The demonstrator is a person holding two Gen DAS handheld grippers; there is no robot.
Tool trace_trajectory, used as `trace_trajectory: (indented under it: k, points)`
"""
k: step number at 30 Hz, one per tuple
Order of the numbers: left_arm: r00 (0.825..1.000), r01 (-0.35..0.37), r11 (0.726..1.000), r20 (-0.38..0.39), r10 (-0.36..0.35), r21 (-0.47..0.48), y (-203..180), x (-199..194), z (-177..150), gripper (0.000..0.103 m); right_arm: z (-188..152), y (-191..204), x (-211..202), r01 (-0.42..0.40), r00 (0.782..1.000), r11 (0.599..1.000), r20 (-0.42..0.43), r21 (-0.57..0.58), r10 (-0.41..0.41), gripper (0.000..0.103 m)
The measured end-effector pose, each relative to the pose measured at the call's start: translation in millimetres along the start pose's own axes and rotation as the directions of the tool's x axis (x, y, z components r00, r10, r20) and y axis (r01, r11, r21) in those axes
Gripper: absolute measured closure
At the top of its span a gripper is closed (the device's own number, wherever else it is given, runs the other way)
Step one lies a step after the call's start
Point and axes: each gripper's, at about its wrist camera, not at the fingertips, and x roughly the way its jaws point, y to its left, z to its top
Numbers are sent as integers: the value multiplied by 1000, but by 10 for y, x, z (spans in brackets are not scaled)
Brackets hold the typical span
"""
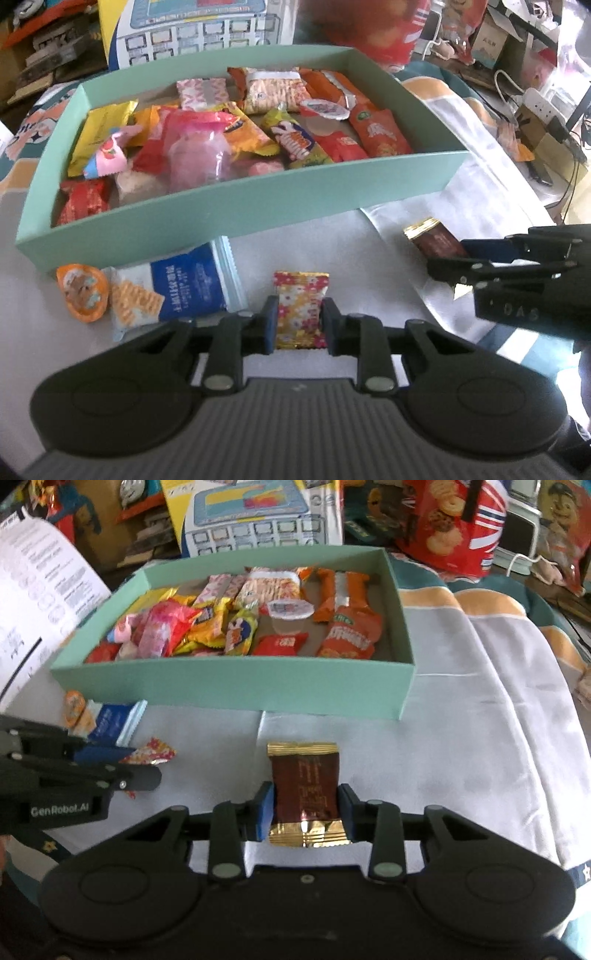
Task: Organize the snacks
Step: 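Grasp the brown chocolate bar with the right gripper while the left grasps the colourful wrapped candy, then carry both snacks into the green box and open both grippers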
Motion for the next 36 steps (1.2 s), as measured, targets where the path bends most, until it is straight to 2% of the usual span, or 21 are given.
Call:
trace_trajectory:
  k: [8, 14, 19, 27, 30, 36]
  points:
    - [994, 14, 1000, 108, -11, -27, 151, -448, 202, 79, 298, -10, -325, -63, 994, 998, 87, 28, 60, 67]
    - [984, -45, 997, 172, 55, -63, 519, -636, 593, 79, 796, 130, -283, -116, 985, 993, 136, 33, 110, 67]
    - [975, -102, 990, 190, 118, -93, 941, -611, 992, 79, 1350, 335, 19, -175, 976, 984, 136, 43, 168, 67]
    - [973, -144, 979, 159, 166, -142, 1449, -261, 1443, 79, 2097, 795, 616, -256, 965, 966, 75, 35, 253, 67]
    - [974, -149, 978, 148, 170, -144, 1552, -137, 1549, 79, 2321, 959, 857, -272, 962, 962, 45, 28, 271, 67]
    - [979, -142, 974, 121, 165, -176, 1697, 107, 1672, 76, 2529, 1133, 1198, -281, 960, 959, 13, 25, 281, 64]
